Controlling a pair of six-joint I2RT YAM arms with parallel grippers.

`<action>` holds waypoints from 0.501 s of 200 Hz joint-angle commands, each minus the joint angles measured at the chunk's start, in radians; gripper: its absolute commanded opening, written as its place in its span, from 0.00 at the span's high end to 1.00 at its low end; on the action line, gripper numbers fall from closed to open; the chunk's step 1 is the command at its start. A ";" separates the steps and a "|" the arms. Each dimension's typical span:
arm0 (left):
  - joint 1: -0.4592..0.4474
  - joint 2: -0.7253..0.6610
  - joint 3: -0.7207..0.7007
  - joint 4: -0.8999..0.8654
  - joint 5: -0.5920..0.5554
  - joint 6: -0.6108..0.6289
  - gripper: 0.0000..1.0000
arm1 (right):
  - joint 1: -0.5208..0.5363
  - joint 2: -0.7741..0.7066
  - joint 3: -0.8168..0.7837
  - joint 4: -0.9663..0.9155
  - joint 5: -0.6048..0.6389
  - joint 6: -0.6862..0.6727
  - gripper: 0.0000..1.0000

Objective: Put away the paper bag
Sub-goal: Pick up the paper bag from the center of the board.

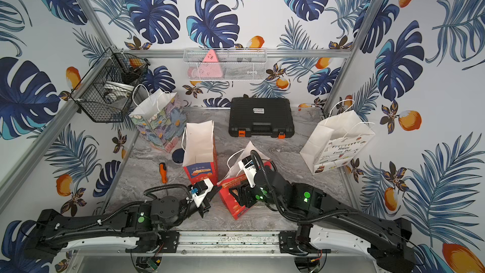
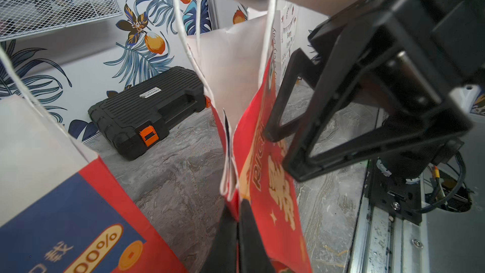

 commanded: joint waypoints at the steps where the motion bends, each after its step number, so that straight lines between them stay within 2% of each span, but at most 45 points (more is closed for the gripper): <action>1: 0.002 -0.037 0.011 -0.074 0.013 0.012 1.00 | 0.003 -0.043 0.066 -0.204 0.020 -0.092 0.33; 36: 0.003 -0.129 0.043 -0.229 0.105 0.031 1.00 | 0.003 -0.088 0.158 -0.373 -0.008 -0.166 0.30; 50: 0.002 -0.157 0.058 -0.293 0.103 0.040 1.00 | 0.001 -0.097 0.202 -0.364 -0.104 -0.189 0.29; 78: 0.002 -0.189 0.091 -0.406 0.076 0.048 1.00 | 0.002 -0.093 0.202 -0.296 -0.387 -0.200 0.28; 87: 0.004 -0.195 0.103 -0.444 0.067 0.050 1.00 | 0.002 -0.089 0.212 -0.313 -0.415 -0.200 0.27; 100: 0.004 -0.204 0.121 -0.498 0.059 0.051 1.00 | 0.003 -0.095 0.231 -0.355 -0.385 -0.203 0.26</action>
